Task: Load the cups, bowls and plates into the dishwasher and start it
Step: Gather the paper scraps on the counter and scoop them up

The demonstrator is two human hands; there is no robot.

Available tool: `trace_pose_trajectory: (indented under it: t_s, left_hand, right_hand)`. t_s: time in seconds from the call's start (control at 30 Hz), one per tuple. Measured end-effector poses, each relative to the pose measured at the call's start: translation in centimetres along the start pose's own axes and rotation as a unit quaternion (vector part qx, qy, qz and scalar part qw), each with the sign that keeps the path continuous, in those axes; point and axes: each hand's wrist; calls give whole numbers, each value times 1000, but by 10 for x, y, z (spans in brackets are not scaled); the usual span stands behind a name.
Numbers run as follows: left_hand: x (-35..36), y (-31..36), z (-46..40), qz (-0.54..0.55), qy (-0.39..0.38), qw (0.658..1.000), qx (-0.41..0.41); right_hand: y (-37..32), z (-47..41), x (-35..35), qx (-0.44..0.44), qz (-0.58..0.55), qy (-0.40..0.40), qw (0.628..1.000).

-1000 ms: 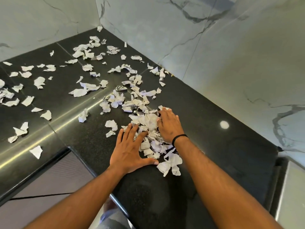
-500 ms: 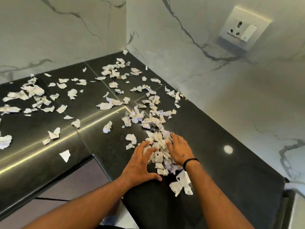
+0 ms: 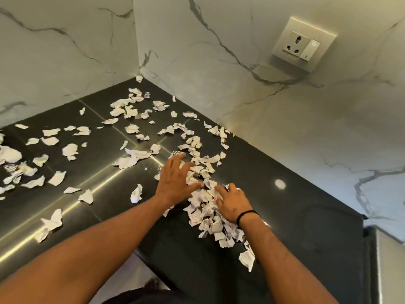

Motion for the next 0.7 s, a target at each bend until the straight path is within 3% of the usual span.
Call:
trace_pose_trajectory:
  t_s: [0.2, 0.3, 0.43, 0.7]
  left_hand:
    - [18, -29, -34, -6, -117, 992, 47]
    - [30, -43, -20, -27, -87, 991, 96]
    - [28, -42, -19, -1, -61, 992, 106]
    - [30, -47, -21, 56, -13, 994, 98]
  right_hand:
    - [-8, 7, -4, 45, -51, -2, 998]
    - [-12, 3, -21, 70, -22, -11, 997]
    - [-20, -20, -48, 75, 48, 69, 994]
    - [-32, -134, -86, 84, -38, 82, 992]
Point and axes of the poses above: each hand's wrist, its own z-axis away from the middle knuckle, its own x-axis out of the palm, y = z × x, and after that the axes turned 8 degrees about x, right-handed
